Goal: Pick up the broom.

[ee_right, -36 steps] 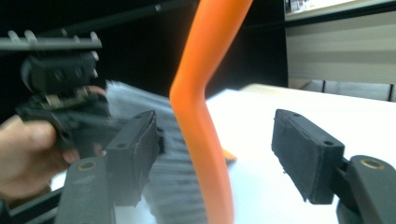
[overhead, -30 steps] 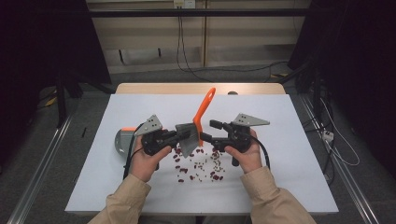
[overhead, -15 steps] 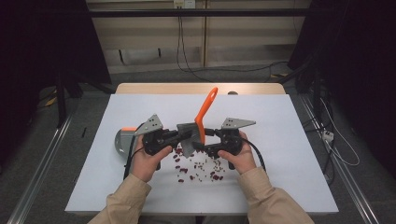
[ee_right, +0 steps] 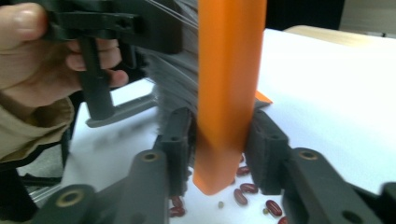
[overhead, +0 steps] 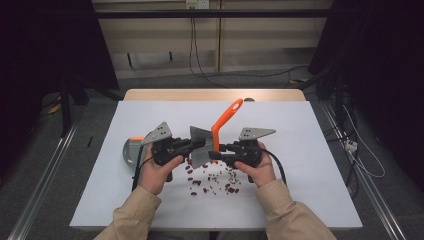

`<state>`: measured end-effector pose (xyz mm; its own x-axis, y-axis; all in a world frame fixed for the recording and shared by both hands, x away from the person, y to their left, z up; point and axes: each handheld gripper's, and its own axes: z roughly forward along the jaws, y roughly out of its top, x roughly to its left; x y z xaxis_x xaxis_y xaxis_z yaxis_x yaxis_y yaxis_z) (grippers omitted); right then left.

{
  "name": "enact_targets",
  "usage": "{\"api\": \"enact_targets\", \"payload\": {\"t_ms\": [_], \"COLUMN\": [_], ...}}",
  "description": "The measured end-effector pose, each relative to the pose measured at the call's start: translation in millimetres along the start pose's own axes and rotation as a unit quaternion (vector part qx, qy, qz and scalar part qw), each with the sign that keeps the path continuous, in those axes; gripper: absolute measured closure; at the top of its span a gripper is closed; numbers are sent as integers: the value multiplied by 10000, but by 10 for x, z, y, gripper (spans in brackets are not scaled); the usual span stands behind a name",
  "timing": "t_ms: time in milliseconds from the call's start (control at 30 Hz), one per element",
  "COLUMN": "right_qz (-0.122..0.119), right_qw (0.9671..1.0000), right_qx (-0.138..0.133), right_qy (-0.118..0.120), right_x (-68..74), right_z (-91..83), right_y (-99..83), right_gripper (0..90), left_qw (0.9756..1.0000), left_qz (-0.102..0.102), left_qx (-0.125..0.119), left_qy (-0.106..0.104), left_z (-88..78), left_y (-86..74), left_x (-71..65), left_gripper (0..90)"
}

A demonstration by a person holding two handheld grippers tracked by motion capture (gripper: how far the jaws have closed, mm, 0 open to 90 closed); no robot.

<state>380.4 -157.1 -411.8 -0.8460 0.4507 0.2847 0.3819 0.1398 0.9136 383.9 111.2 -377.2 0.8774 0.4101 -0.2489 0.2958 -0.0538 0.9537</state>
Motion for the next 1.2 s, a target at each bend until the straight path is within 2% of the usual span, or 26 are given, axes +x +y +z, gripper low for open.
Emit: {"api": "enact_targets", "payload": {"t_ms": [100, 233, 433, 600, 733, 800, 933, 1067, 1200], "right_qz": [35, 64, 306, 380, 432, 280, 237, 161, 209], "right_qw": [9999, 9999, 9990, 9982, 9979, 9990, 9996, 9997, 9996], "right_qx": [-79, -117, -271, -382, -392, -322, -163, -162, -189], "right_qy": [111, 76, 188, 246, 285, 143, -10, -96, -51], "right_x": [-8, -3, -26, -40, -42, -23, 6, 16, 3], "right_z": [-40, -63, -74, -64, -56, -67, -97, -127, -141], "right_y": [14, 22, 15, 8, -16, -7, 35, 56, 54], "right_gripper": [680, 690, 681, 658, 678, 692, 695, 696, 697], "left_qw": [10000, 10000, 9999, 9998, 9998, 9998, 9998, 9999, 9999], "left_qz": [-2, -4, -91, -105, -128, -136, -189, -157, -146], "left_qx": [-34, -34, -101, -143, -134, -108, -84, -21, 44], "left_qy": [-1, -10, -18, -45, -31, -39, 23, 63, 68], "left_z": [-12, -14, -19, -5, 9, 15, 16, 18, 15], "left_y": [5, -7, -27, -26, -37, -48, -63, -71, -81], "left_x": [7, 27, 45, 23, 22, 29, 44, 47, 58], "left_gripper": [857, 854, 851, 853, 853, 848, 833, 815, 807]}}
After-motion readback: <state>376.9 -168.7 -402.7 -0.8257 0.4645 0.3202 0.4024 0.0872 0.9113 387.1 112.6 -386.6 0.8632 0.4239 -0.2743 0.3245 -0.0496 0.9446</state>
